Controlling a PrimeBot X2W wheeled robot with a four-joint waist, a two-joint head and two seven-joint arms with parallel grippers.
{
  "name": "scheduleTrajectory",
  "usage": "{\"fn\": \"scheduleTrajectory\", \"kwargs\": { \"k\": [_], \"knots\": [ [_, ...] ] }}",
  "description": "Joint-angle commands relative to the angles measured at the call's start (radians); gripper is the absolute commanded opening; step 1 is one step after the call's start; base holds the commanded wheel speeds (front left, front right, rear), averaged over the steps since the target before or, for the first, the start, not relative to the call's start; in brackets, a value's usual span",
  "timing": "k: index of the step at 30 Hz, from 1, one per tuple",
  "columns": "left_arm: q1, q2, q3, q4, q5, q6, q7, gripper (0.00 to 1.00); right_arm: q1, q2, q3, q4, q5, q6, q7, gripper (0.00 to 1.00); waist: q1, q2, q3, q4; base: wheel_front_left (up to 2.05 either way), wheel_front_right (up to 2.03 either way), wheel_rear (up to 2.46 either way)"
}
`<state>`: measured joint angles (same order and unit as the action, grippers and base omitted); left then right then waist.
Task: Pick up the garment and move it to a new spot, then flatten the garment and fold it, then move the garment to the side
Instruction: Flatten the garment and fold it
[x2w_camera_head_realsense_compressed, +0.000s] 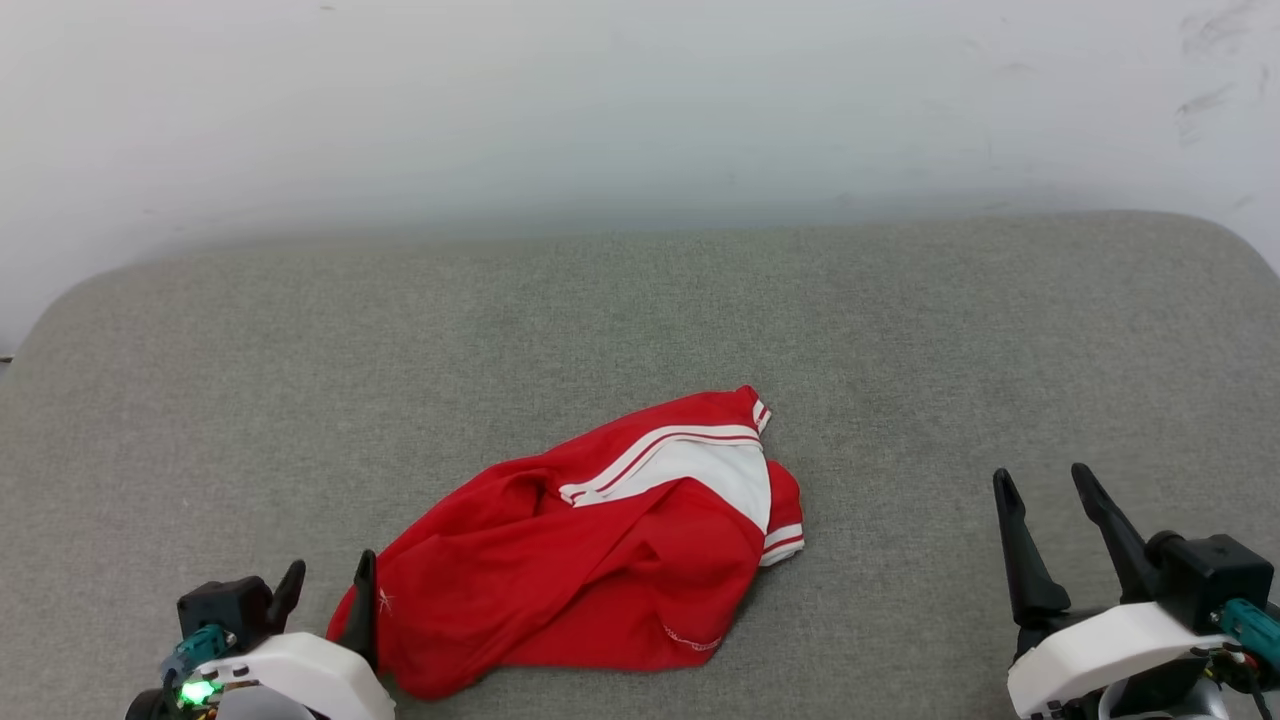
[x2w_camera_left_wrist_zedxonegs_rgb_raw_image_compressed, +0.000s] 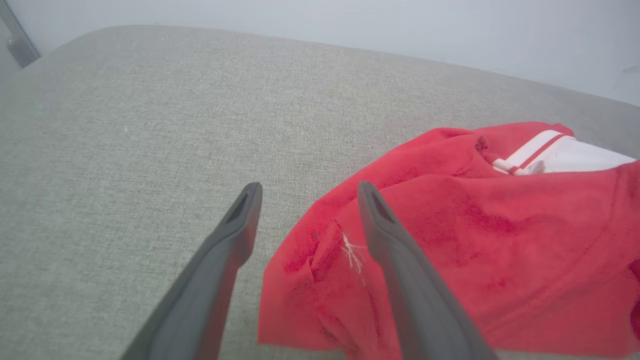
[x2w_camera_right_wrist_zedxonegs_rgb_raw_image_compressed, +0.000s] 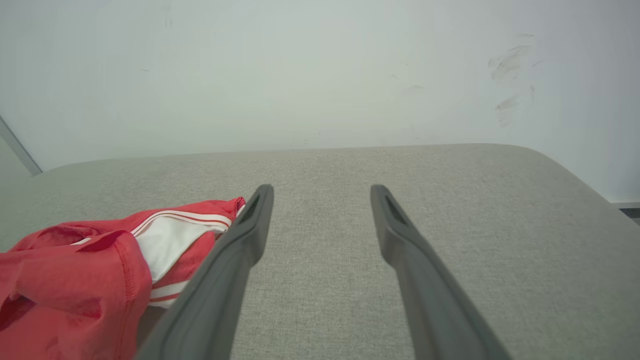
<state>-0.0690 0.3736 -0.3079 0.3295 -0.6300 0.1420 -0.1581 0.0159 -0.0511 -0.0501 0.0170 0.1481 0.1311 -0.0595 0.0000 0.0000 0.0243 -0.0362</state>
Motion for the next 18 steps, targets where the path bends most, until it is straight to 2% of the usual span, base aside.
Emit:
{"fn": "scheduleTrajectory", "kwargs": {
  "k": [1, 5, 8, 18],
  "knots": [
    [-0.011, 0.002, 0.003, -0.004, 0.006, 0.003, -0.006, 1.00, 0.008, 0.001, -0.003, -0.004, -0.003, -0.001, 0.003, 1.00, 0.0000, 0.0000, -0.005, 0.002, 0.00, 0.00, 0.00],
    [-0.031, 0.011, -0.005, -0.051, 0.024, 0.007, -0.020, 1.00, 0.022, 0.001, -0.006, -0.018, -0.003, -0.001, 0.012, 1.00, 0.0000, 0.0000, -0.015, 0.004, 0.00, 0.00, 0.00],
    [-0.050, 0.015, -0.039, -0.104, 0.036, -0.009, 0.028, 1.00, 0.029, 0.001, -0.008, -0.025, -0.001, -0.001, 0.017, 1.00, 0.0000, 0.0000, -0.018, 0.005, 0.00, 0.00, 0.00],
    [-0.141, 0.029, -0.216, -0.285, 0.029, -0.095, 0.357, 1.00, 0.036, 0.001, 0.003, -0.032, 0.011, -0.001, 0.022, 1.00, 0.0000, 0.0000, -0.011, -0.011, 0.00, 0.00, 0.00]
  ]
}}
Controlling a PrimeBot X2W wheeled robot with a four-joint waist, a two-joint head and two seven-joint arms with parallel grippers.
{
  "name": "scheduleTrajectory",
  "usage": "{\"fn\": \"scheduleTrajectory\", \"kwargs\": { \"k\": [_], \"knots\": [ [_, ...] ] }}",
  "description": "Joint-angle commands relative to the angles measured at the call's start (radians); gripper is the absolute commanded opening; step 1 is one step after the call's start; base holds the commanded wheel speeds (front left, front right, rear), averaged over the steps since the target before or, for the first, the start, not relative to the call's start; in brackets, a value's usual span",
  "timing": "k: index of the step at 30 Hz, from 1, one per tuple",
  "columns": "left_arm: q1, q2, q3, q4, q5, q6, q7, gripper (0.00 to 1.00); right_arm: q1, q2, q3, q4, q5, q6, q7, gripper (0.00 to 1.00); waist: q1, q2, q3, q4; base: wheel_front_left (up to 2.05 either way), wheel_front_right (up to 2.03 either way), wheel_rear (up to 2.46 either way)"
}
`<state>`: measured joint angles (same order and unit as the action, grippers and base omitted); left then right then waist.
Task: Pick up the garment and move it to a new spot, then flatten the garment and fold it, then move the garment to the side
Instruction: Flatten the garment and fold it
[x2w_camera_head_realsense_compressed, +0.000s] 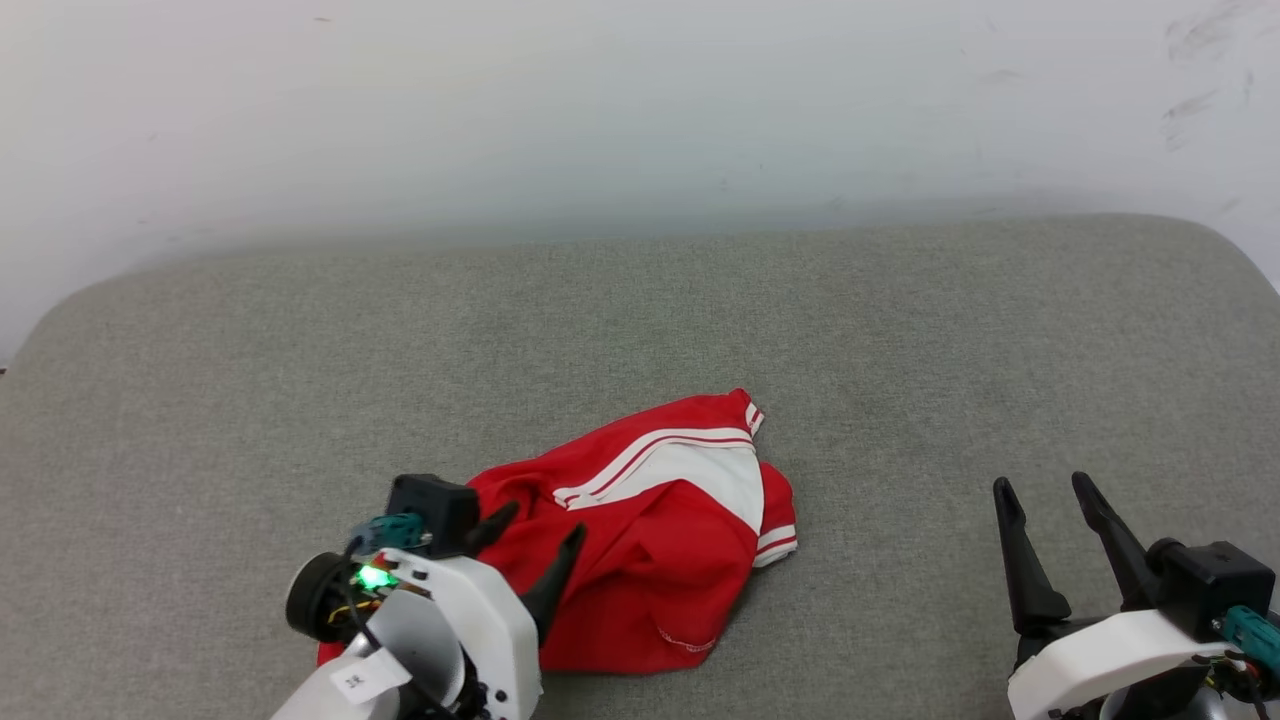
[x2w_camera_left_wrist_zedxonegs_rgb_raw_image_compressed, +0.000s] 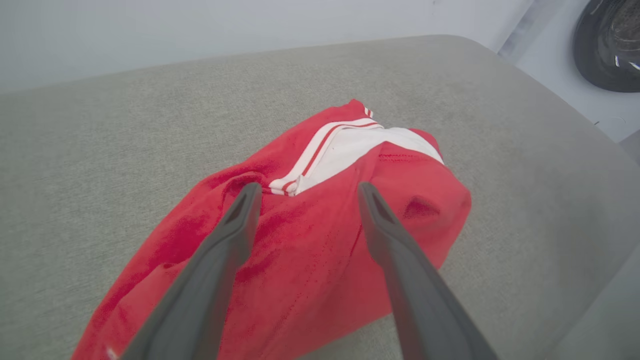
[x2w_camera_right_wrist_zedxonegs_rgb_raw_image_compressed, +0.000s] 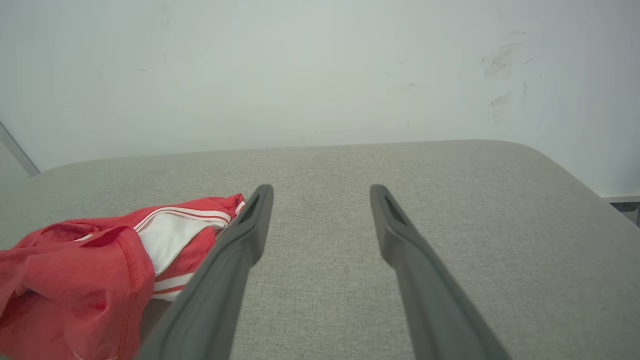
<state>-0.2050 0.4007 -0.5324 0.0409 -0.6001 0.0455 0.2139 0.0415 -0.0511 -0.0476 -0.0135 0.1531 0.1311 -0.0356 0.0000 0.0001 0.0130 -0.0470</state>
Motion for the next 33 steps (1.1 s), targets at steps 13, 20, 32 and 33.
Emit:
{"fn": "scheduleTrajectory", "kwargs": {
  "k": [13, 20, 32, 33],
  "knots": [
    [-0.183, -0.026, -0.201, 0.009, 0.052, -0.120, 0.264, 1.00, -0.025, 0.001, 0.024, 0.020, 0.033, -0.001, -0.015, 1.00, 0.0000, -0.0001, 0.054, -0.043, 0.00, 0.00, 0.00],
    [-0.256, -0.024, -0.269, 0.070, 0.072, -0.153, 0.312, 0.42, -0.049, 0.001, 0.030, 0.046, 0.050, -0.001, -0.036, 1.00, 0.0000, -0.0001, 0.084, -0.067, 0.00, 0.00, 0.00],
    [-0.285, -0.003, -0.215, 0.045, 0.093, -0.129, 0.171, 0.00, -0.048, 0.001, 0.011, 0.082, 0.071, -0.001, -0.051, 1.00, 0.0000, -0.0001, 0.070, -0.025, 0.00, 0.00, 0.00],
    [-0.281, 0.005, -0.204, 0.037, 0.093, -0.120, 0.161, 0.00, -0.048, 0.001, 0.009, 0.082, 0.071, -0.001, -0.051, 1.00, 0.0000, -0.0001, 0.067, -0.018, 0.00, 0.00, 0.00]
  ]
}}
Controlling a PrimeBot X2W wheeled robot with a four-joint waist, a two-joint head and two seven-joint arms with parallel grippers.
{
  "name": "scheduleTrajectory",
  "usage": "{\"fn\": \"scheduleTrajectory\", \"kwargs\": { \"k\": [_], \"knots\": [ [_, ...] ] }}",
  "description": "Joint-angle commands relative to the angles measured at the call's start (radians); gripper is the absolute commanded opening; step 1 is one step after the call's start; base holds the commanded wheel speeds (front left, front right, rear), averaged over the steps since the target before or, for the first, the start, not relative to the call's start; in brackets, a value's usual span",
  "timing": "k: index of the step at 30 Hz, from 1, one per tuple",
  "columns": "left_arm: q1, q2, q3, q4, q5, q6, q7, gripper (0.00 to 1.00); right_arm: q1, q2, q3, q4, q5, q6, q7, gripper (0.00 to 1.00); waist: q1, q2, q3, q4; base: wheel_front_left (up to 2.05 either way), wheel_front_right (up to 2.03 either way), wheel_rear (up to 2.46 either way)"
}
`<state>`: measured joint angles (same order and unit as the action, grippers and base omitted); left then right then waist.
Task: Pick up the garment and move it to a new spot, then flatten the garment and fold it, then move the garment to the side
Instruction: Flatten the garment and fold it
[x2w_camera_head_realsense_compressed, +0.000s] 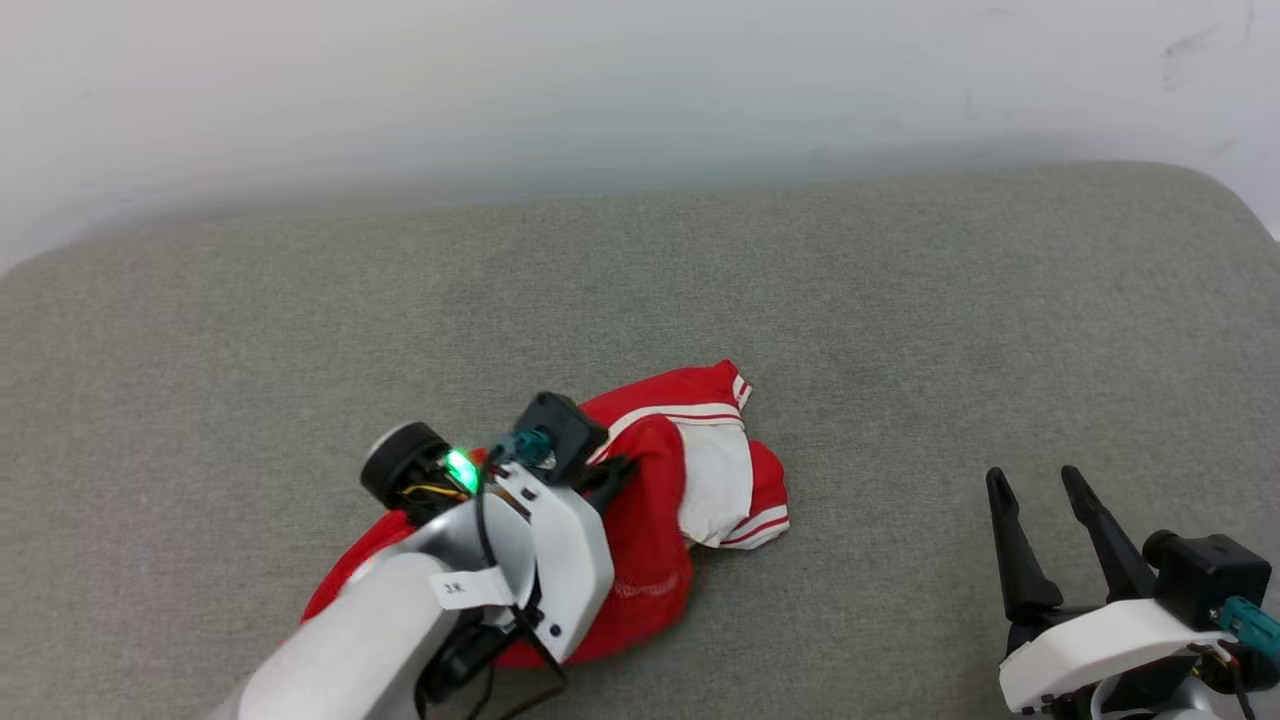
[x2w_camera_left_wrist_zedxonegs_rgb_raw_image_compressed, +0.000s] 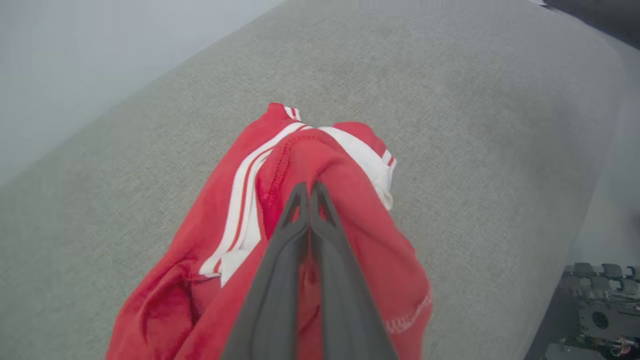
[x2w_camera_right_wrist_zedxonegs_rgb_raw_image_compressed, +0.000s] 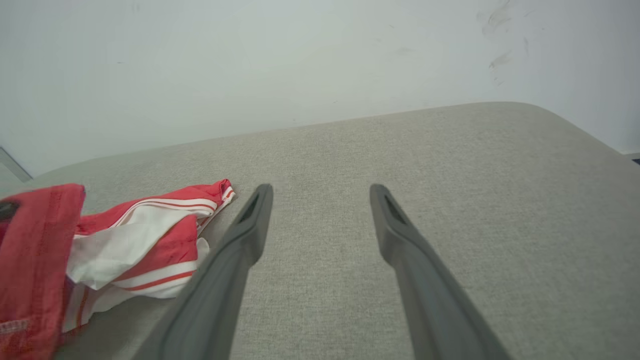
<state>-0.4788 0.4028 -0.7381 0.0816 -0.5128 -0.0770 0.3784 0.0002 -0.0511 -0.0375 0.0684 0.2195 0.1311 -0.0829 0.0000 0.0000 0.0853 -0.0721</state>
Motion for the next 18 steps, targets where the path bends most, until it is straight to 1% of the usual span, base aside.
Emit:
{"fn": "scheduleTrajectory", "kwargs": {
  "k": [1, 5, 9, 11, 15, 18],
  "knots": [
    [-0.003, 0.014, 0.019, -0.014, 0.006, 0.016, -0.017, 0.00, -0.008, 0.001, -0.003, 0.001, 0.005, -0.001, -0.003, 1.00, 0.0000, 0.0000, -0.009, 0.013, 0.00, 0.00, 0.00],
    [0.041, 0.079, 0.098, -0.046, -0.010, 0.082, -0.046, 0.00, -0.002, 0.001, -0.011, -0.001, 0.002, -0.001, 0.000, 1.00, 0.0000, 0.0000, -0.022, 0.039, 0.00, 0.00, 0.00],
    [0.128, 0.149, 0.200, -0.071, -0.049, 0.173, -0.066, 0.00, 0.012, 0.001, -0.015, -0.008, 0.007, -0.001, 0.005, 1.00, 0.0000, 0.0000, -0.030, 0.060, 0.00, 0.00, 0.00],
    [0.184, 0.175, 0.248, -0.089, -0.076, 0.218, -0.075, 0.00, 0.017, 0.001, -0.020, -0.013, 0.007, -0.001, 0.010, 1.00, 0.0000, 0.0000, -0.030, 0.069, 0.00, 0.00, 0.00],
    [0.326, 0.209, 0.355, -0.101, -0.145, 0.314, -0.106, 0.00, 0.027, 0.001, -0.028, -0.025, 0.008, -0.001, 0.017, 1.00, 0.0000, 0.0000, -0.027, 0.084, 0.00, 0.00, 0.00],
    [0.437, 0.204, 0.424, -0.077, -0.202, 0.367, -0.141, 0.00, 0.032, 0.001, -0.029, -0.030, 0.009, -0.001, 0.021, 1.00, 0.0000, 0.0000, -0.024, 0.090, 0.00, 0.00, 0.00]
  ]
}}
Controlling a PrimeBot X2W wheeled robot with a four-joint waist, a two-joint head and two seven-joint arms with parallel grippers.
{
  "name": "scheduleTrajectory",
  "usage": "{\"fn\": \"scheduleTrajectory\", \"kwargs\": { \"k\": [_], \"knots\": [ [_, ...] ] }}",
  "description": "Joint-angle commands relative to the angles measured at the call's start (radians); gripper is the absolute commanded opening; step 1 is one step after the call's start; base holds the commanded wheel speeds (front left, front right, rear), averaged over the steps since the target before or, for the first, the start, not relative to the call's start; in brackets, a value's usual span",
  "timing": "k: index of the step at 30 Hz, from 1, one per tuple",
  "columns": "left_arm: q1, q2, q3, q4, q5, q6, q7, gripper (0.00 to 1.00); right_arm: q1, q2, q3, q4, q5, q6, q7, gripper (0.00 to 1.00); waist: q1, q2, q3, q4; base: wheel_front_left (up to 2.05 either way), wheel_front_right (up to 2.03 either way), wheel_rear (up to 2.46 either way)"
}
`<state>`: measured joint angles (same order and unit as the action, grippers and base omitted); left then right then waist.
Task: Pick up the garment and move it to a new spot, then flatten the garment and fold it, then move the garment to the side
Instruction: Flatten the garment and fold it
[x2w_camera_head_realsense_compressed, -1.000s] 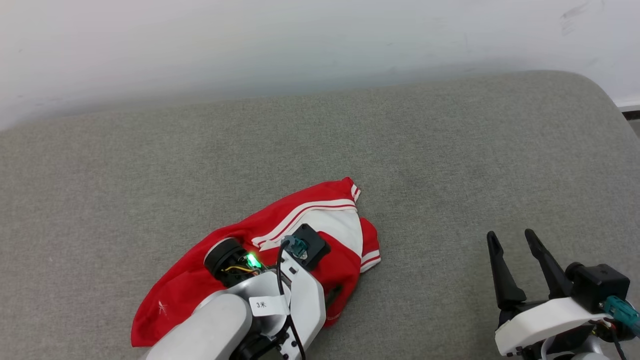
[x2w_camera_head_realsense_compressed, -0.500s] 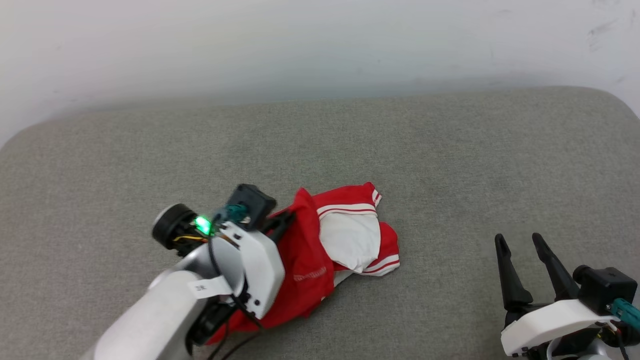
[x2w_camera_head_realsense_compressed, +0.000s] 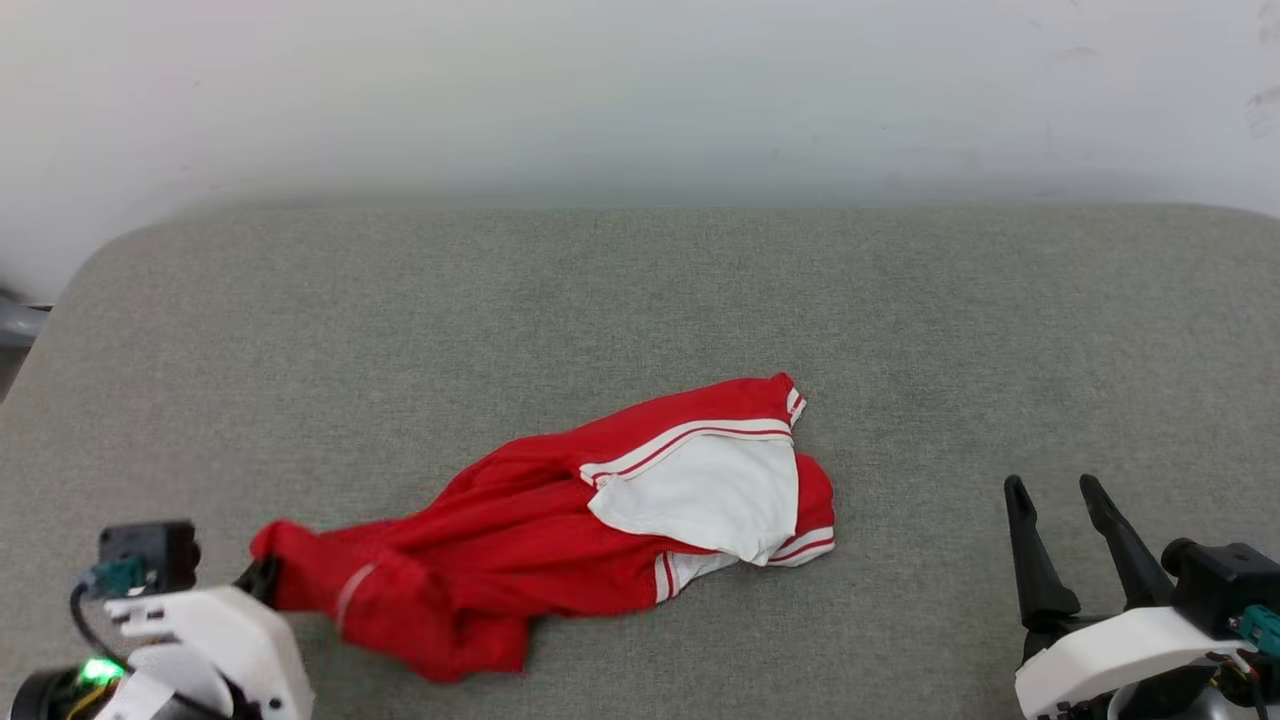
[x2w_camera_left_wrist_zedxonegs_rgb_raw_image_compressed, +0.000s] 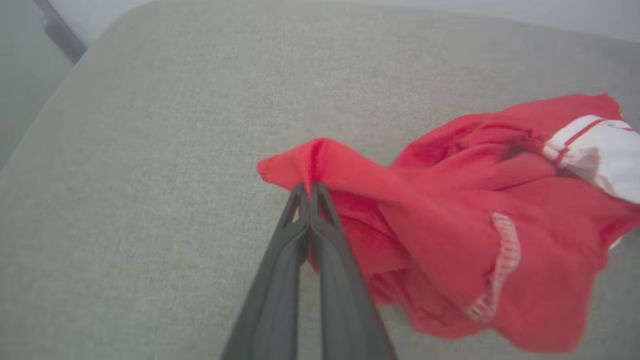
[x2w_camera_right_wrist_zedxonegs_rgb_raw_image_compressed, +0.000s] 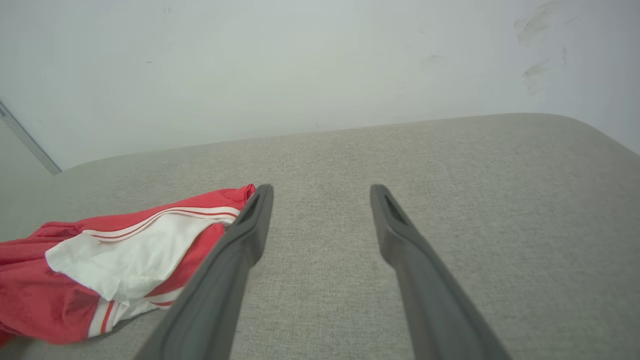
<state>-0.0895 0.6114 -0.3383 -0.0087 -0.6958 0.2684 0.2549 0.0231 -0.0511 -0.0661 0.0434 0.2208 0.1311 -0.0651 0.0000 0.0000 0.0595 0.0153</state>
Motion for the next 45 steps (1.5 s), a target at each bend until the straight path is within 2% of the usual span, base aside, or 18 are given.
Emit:
{"fn": "scheduleTrajectory", "kwargs": {
  "k": [1, 4, 7, 14, 15, 16, 17, 20, 26, 33, 38, 42, 45],
  "knots": [
    [0.083, -0.013, 0.039, 0.025, -0.038, 0.035, -0.025, 0.00, 0.010, 0.001, 0.001, -0.006, 0.008, -0.001, 0.003, 1.00, 0.0000, 0.0000, 0.002, 0.004, 0.00, 0.00, 0.00],
    [0.173, -0.044, 0.065, 0.064, -0.089, 0.048, -0.050, 0.00, 0.011, 0.001, 0.004, -0.010, 0.005, -0.001, 0.008, 1.00, 0.0000, 0.0000, 0.003, 0.003, 0.00, 0.00, 0.00],
    [0.216, -0.068, 0.071, 0.102, -0.117, 0.043, -0.062, 0.00, 0.011, 0.001, 0.004, -0.011, 0.003, -0.001, 0.008, 1.00, 0.0000, 0.0000, 0.003, 0.002, 0.00, 0.00, 0.00],
    [0.244, -0.148, 0.028, 0.231, -0.162, -0.027, -0.088, 0.00, 0.015, 0.001, 0.005, -0.010, -0.001, -0.001, 0.017, 1.00, 0.0000, 0.0000, -0.007, -0.001, 0.00, 0.00, 0.00],
    [0.235, -0.156, 0.025, 0.244, -0.159, -0.034, -0.100, 0.46, 0.016, 0.001, 0.004, -0.010, -0.002, -0.001, 0.018, 1.00, 0.0000, 0.0000, -0.010, -0.001, 0.00, 0.00, 0.00],
    [0.224, -0.158, 0.024, 0.260, -0.153, -0.045, -0.116, 0.87, 0.017, 0.001, 0.004, -0.011, -0.004, -0.001, 0.021, 1.00, 0.0000, 0.0000, -0.013, -0.001, 0.00, 0.00, 0.00],
    [0.214, -0.160, 0.025, 0.273, -0.146, -0.052, -0.136, 1.00, 0.018, 0.001, 0.004, -0.011, -0.005, -0.001, 0.023, 1.00, 0.0000, 0.0000, -0.018, -0.002, 0.00, 0.00, 0.00],
    [0.187, -0.164, 0.036, 0.297, -0.117, -0.058, -0.211, 1.00, 0.019, 0.001, 0.004, -0.015, -0.007, -0.001, 0.026, 1.00, 0.0000, 0.0000, -0.032, -0.004, 0.00, 0.00, 0.00],
    [0.152, -0.167, 0.067, 0.289, -0.055, -0.029, -0.370, 1.00, 0.039, 0.001, 0.006, -0.026, -0.009, -0.001, 0.037, 1.00, 0.0000, 0.0000, -0.056, -0.008, 0.00, 0.00, 0.00],
    [0.113, -0.157, 0.067, 0.223, 0.013, 0.003, -0.458, 1.00, 0.055, 0.001, 0.005, -0.038, -0.011, -0.001, 0.043, 1.00, 0.0000, 0.0000, -0.064, -0.012, 0.00, 0.00, 0.00],
    [0.075, -0.146, 0.036, 0.152, 0.055, 0.010, -0.449, 1.00, 0.056, 0.001, 0.005, -0.044, -0.013, -0.001, 0.047, 1.00, 0.0000, 0.0000, -0.067, -0.017, 0.00, 0.00, 0.00],
    [0.032, -0.126, -0.027, 0.075, 0.080, -0.022, -0.367, 1.00, 0.058, 0.001, 0.004, -0.047, -0.014, -0.001, 0.049, 1.00, 0.0000, 0.0000, -0.069, -0.020, 0.00, 0.00, 0.00],
    [-0.010, -0.121, -0.097, 0.022, 0.089, -0.063, -0.274, 1.00, 0.056, 0.001, 0.006, -0.049, -0.014, -0.001, 0.052, 1.00, 0.0000, 0.0000, -0.067, -0.023, 0.00, 0.00, 0.00]
  ]
}}
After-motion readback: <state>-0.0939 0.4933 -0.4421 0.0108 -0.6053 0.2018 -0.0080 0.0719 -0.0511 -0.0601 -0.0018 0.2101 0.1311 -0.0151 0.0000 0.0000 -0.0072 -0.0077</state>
